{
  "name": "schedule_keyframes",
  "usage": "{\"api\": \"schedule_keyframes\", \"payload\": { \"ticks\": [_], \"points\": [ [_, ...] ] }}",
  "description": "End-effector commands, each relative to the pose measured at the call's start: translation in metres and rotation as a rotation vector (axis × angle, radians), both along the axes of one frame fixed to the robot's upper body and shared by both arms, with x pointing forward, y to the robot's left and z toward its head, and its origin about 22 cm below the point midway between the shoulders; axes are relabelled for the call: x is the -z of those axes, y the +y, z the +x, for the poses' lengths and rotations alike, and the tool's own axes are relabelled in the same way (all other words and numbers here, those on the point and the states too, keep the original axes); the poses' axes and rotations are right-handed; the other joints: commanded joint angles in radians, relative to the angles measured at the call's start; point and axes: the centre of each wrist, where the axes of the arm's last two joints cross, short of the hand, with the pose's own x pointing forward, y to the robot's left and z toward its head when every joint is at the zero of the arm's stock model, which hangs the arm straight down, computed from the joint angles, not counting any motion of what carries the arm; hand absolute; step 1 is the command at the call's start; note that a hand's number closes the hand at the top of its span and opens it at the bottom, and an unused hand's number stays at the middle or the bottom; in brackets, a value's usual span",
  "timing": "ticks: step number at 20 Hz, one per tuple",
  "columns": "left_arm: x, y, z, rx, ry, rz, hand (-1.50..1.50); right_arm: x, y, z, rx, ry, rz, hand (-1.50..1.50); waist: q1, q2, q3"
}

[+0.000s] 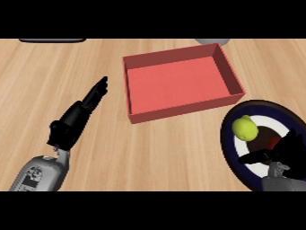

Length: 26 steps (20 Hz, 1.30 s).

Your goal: Pick the bell pepper from the plate and place it in the cardboard box

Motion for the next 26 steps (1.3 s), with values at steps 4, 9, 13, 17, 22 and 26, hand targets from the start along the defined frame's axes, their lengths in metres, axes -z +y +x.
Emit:
{"api": "schedule_keyframes", "payload": {
  "ticks": [4,9,13,17,22,26],
  "points": [
    [-0.001,0.000,0.003,-0.002,-0.003,0.006,0.00,0.022,-0.005,0.001,0.038,0.051,0.000,1.50,0.001,0.006,0.007],
    [0.000,-0.002,0.000,-0.012,0.011,-0.004,0.00,0.014,-0.013,0.006,0.004,0.102,-0.044,1.50,0.002,0.006,0.007],
    [0.006,-0.014,0.005,0.001,-0.021,0.015,0.00,0.030,-0.017,-0.013,-0.011,0.066,-0.108,1.50,-0.003,0.006,0.007],
    [-0.013,-0.002,0.005,-0.006,-0.004,0.011,0.00,0.000,0.011,0.005,-0.252,0.035,-0.192,1.50,0.007,0.003,0.007],
    [-0.003,-0.029,0.004,0.119,-0.006,0.001,0.00,-0.032,0.137,0.010,-1.126,-0.176,-0.163,1.50,0.151,0.008,0.005],
    [-0.010,-0.024,0.011,0.066,-0.010,-0.005,0.00,-0.054,0.185,-0.007,-1.448,-0.322,-0.256,1.50,0.060,0.001,0.006]
  ]
}}
